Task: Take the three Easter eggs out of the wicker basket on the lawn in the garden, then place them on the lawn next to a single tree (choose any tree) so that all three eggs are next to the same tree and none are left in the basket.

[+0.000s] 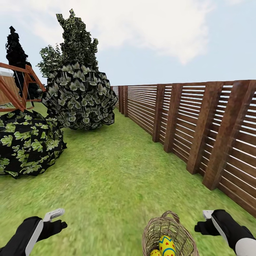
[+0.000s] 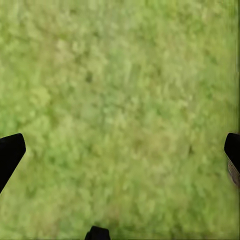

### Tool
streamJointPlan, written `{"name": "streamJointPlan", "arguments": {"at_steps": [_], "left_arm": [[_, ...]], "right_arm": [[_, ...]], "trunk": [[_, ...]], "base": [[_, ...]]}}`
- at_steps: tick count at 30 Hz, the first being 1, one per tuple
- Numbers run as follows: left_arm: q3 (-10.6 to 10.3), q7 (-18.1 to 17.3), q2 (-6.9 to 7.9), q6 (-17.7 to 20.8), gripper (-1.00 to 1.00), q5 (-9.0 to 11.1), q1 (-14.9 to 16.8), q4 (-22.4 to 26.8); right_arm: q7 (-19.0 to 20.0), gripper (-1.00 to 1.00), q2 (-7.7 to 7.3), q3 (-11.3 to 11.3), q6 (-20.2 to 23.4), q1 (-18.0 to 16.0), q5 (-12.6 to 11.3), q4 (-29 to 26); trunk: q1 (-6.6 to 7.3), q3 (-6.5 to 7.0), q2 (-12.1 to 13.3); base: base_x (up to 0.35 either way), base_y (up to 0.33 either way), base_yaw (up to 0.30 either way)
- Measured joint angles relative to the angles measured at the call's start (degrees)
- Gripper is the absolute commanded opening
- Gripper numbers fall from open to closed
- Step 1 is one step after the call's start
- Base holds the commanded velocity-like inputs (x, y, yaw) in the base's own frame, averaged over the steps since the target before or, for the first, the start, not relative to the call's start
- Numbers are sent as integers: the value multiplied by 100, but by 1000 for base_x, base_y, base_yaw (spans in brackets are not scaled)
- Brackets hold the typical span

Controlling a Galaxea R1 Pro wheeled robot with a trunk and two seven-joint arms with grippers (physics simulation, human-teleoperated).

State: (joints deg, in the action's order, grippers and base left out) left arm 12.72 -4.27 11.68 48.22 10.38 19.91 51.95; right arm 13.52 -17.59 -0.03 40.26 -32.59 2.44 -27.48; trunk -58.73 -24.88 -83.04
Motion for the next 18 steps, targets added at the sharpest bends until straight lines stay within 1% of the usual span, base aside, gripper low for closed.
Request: {"name": "streamJointPlan", "arguments": {"at_steps": [2, 6, 9, 12, 18], "left_arm": [[-6, 3, -14, -66, 100, -6, 0, -138], [-17, 6, -30, -166, 100, -4, 0, -339], [-19, 7, -48, -198, 100, -3, 0, -379], [-19, 7, -100, -208, 100, -9, 0, -402], [-18, 7, -121, -211, 100, -13, 0, -417]], "right_arm": [[5, 100, -17, -54, -4, 0, 1, -95], [7, 100, -32, -86, -1, 0, 1, -291], [3, 100, -27, -94, -1, 0, 1, -342], [4, 100, -2, -92, 3, 0, 1, -378], [7, 100, -24, -94, 8, 0, -2, -390]], "trunk": [[0, 0, 0], [0, 0, 0], [0, 0, 0], [0, 0, 0], [0, 0, 0]], "base": [[0, 0, 0], [0, 0, 0], [0, 0, 0], [0, 0, 0], [0, 0, 0]]}}
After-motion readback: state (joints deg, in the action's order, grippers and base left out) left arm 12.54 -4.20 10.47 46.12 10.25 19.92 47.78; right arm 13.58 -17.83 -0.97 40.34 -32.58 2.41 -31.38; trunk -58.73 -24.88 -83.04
